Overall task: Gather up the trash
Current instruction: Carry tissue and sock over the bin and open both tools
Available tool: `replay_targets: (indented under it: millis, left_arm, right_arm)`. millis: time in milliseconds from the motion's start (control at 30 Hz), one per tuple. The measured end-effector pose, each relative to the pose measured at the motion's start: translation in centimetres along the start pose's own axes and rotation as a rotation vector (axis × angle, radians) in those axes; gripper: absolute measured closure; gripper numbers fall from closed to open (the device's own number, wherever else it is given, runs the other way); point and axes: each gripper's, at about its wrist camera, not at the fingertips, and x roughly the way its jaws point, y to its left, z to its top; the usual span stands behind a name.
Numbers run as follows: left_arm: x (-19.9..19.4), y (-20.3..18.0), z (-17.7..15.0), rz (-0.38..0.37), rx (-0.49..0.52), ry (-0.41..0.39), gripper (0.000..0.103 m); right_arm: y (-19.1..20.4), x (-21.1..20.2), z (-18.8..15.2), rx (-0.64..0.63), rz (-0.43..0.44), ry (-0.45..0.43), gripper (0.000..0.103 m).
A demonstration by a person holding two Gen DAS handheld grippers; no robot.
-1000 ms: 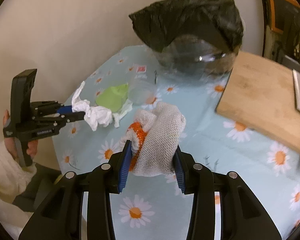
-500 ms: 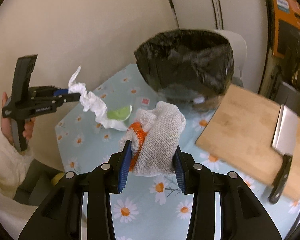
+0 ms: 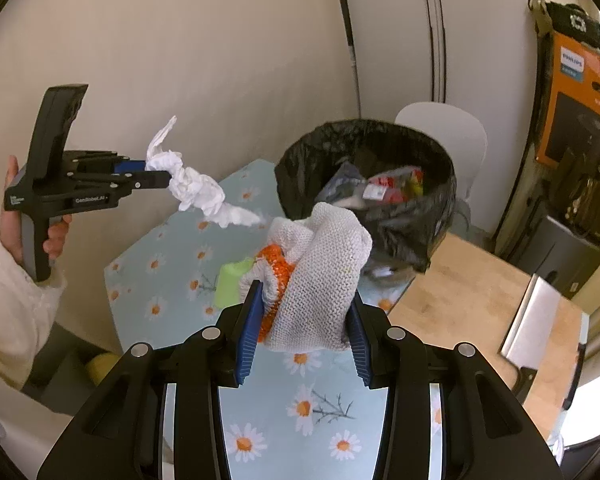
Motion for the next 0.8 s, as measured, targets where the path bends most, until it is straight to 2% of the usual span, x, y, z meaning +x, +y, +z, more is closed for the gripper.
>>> replay_targets:
  millis: [67, 333, 533, 800]
  left_arm:
    - [-0.4, 0.2, 0.8, -0.038, 0.015, -0.007, 0.076]
    - [-1.6, 0.7, 5.2, -0.095, 0.119, -0.066, 0.075]
    - [-0.1, 2.0, 8.8, -0.136, 0.181, -0.102, 0.075]
    - [1.8, 2.9, 11.7, -0.188, 0.236, -0.126, 0.075]
  right_arm:
    - [0.0, 0.0, 0.7, 0.007, -0.020, -0.003, 0.066]
    - [0.0, 0.4, 4.3, 0.045, -0.099, -0.021, 0.065]
    - [0.1, 1.0, 6.7, 0.051, -0.142, -0.041, 0.065]
    - [-1.5, 3.2, 9.0, 0.065, -0.191, -0.040, 0.064]
